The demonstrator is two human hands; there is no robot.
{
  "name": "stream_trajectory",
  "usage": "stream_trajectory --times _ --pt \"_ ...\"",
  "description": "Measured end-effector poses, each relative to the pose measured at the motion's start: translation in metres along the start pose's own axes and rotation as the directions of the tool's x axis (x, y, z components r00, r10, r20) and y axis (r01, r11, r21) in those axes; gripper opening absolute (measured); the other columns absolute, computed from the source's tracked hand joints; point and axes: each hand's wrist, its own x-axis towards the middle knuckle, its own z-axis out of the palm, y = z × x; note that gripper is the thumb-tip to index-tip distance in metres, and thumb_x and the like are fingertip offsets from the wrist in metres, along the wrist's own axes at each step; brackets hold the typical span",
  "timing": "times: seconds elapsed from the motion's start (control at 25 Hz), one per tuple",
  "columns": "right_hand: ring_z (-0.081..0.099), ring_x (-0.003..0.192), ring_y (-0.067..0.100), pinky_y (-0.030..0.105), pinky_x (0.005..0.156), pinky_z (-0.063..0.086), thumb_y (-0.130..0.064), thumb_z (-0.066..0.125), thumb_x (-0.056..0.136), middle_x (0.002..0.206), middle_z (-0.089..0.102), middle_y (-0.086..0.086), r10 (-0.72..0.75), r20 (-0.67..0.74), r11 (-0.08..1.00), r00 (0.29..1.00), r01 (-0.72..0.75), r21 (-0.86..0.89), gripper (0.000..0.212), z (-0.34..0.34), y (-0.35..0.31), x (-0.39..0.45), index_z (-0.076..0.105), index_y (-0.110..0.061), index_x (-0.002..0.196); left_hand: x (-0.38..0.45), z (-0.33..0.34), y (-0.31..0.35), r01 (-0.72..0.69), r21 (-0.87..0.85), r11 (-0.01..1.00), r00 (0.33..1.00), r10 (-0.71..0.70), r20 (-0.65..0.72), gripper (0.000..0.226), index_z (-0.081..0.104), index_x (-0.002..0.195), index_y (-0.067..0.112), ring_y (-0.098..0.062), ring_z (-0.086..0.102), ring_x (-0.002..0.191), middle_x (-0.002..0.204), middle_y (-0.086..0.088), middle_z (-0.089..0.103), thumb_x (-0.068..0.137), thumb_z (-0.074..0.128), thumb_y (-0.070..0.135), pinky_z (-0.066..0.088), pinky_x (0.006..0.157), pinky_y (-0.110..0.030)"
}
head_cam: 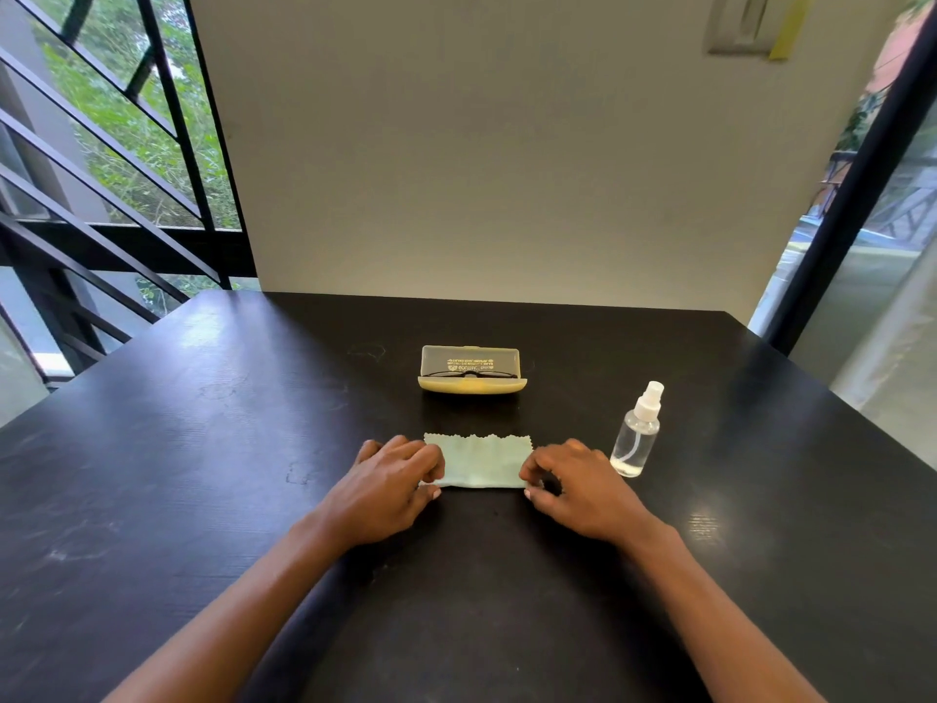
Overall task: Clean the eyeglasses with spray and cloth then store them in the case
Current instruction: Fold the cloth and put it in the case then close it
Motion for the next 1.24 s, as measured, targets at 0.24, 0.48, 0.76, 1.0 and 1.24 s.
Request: stream_trajectory --times 0.24,0.48,0.76,1.0,1.24 --pt "0.052 0.092 0.016 0.029 0.077 0.039 -0.019 0.051 0.085 0.096 0.064 -0.006 -0.117 -0.016 0.987 0.993 0.114 -0.112 0.016 0.000 -0.003 0.003 0.062 -0.023 0.095 0.002 0.007 -0.002 -0.207 0.126 0.970 0.978 0.205 0.029 0.019 0.052 0.108 0.026 -0.016 0.049 0.099 0.112 0.000 0.052 0.094 0.043 0.016 0.045 0.083 -0.026" --pt "0.050 0.099 0.017 0.031 0.082 0.038 -0.016 0.050 0.088 0.105 0.061 -0.002 -0.113 -0.035 0.992 0.993 0.111 -0.062 0.025 0.003 -0.002 0.003 0.068 -0.025 0.102 0.002 0.009 0.000 -0.167 0.108 0.980 0.986 0.168 -0.004 0.024 0.056 0.110 0.024 -0.018 0.049 0.108 0.125 -0.001 0.051 0.092 0.042 0.018 0.041 0.089 -0.028" --pt "0.051 0.099 0.016 0.031 0.082 0.040 -0.026 0.059 0.085 0.104 0.061 -0.001 -0.108 -0.061 0.993 0.992 0.104 -0.059 0.022 -0.002 -0.005 0.010 0.068 -0.023 0.105 0.001 0.002 0.008 -0.192 0.240 0.952 0.975 0.213 -0.067 0.028 0.067 0.109 0.026 -0.013 0.063 0.087 0.104 0.007 0.069 0.083 0.057 0.024 0.045 0.061 -0.024" --pt "0.051 0.090 0.015 0.028 0.076 0.041 -0.020 0.057 0.085 0.090 0.056 -0.010 -0.040 -0.054 0.999 0.998 0.040 -0.006 0.017 -0.002 -0.003 0.012 0.058 -0.024 0.102 0.006 0.001 0.010 -0.061 0.017 0.998 0.984 0.063 -0.164 0.011 0.061 0.096 0.018 -0.021 0.059 0.086 0.097 0.000 0.065 0.085 0.061 0.017 0.049 0.070 -0.031" --pt "0.048 0.082 0.009 0.021 0.073 0.036 -0.022 0.057 0.089 0.091 0.053 -0.006 0.109 0.010 0.985 0.994 -0.109 0.131 0.012 -0.003 0.002 0.018 0.063 -0.019 0.098 0.017 0.004 0.004 0.220 -0.277 0.935 0.961 -0.256 -0.101 0.015 0.059 0.101 0.018 -0.008 0.051 0.082 0.095 0.005 0.062 0.086 0.063 0.020 0.038 0.064 -0.010"
